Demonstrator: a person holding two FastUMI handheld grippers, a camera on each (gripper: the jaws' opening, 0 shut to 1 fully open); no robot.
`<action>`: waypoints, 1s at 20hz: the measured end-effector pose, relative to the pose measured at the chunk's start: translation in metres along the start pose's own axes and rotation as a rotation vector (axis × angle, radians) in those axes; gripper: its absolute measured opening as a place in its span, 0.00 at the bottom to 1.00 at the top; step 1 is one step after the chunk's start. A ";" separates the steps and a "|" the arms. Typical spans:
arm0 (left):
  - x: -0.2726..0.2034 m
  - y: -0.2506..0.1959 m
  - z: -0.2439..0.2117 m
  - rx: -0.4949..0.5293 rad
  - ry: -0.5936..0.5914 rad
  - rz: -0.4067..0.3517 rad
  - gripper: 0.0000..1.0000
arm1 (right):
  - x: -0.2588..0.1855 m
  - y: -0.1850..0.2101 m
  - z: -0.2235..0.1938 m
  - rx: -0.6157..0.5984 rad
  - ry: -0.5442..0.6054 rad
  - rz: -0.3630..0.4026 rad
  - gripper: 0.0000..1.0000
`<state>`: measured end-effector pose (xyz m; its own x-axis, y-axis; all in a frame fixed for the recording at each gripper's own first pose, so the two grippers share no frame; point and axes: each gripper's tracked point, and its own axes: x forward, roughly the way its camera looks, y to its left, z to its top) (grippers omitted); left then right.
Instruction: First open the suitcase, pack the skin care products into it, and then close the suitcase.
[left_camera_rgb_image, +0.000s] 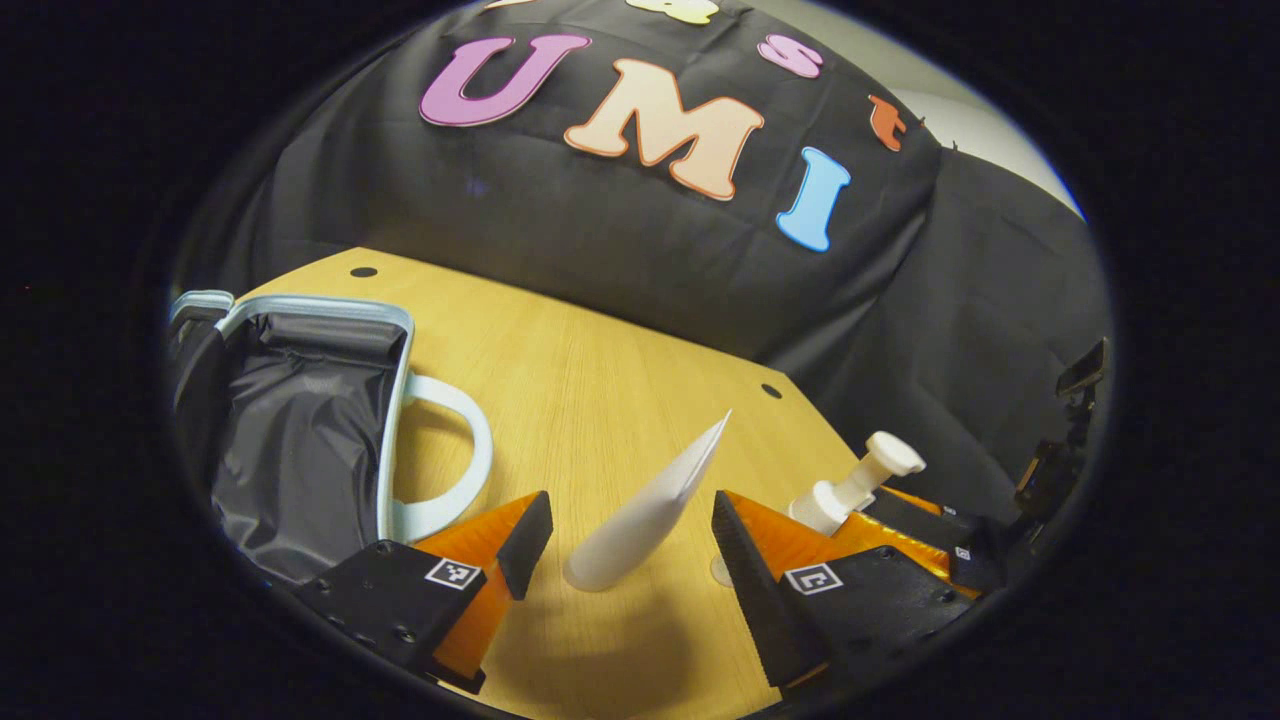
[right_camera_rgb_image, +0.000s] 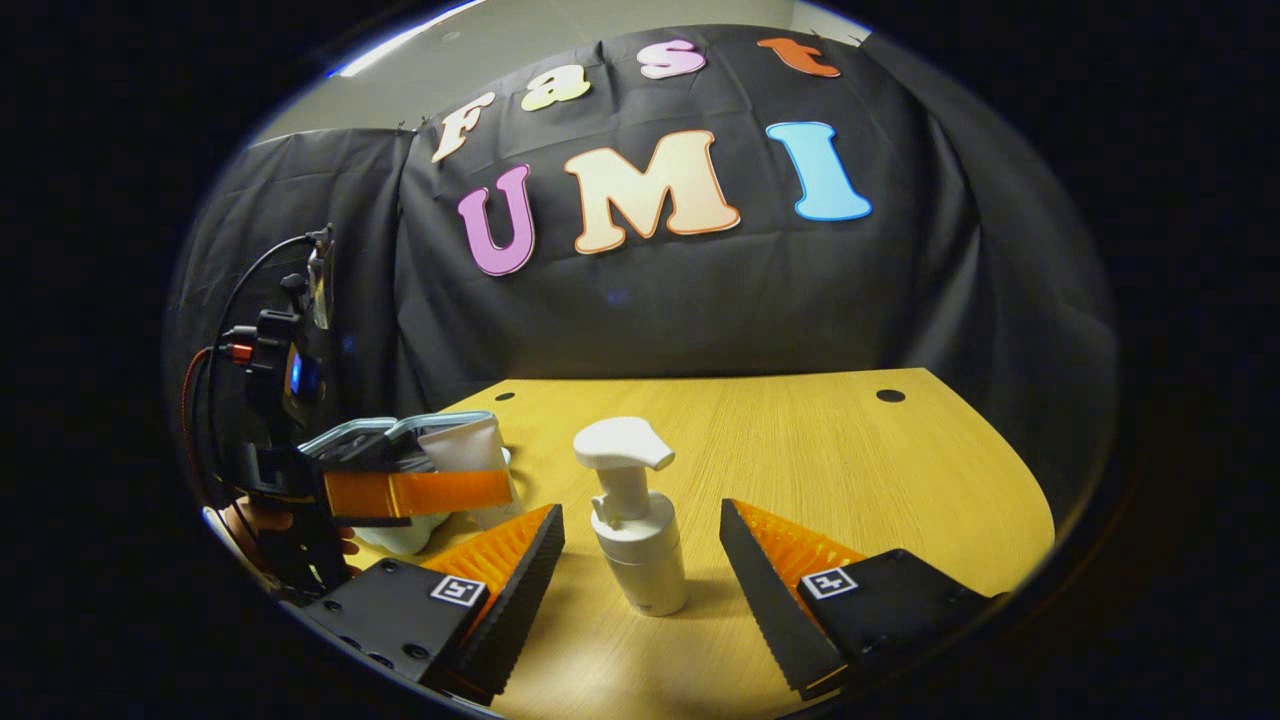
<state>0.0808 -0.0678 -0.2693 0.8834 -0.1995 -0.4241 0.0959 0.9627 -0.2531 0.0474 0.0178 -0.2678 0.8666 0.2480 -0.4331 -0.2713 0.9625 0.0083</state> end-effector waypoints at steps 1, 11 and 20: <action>0.003 0.002 -0.003 0.005 0.008 0.007 0.93 | 0.003 0.000 -0.003 0.001 0.012 0.006 0.98; 0.009 0.012 -0.004 0.026 0.044 0.039 0.39 | 0.024 0.003 -0.037 -0.042 0.095 0.050 0.99; -0.090 0.051 0.097 -0.085 0.063 0.091 0.36 | 0.042 -0.004 -0.052 -0.031 0.155 0.034 0.77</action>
<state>0.0506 0.0166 -0.1597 0.8559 -0.1256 -0.5017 -0.0247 0.9590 -0.2823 0.0624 0.0188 -0.3331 0.7820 0.2583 -0.5672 -0.3146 0.9492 -0.0014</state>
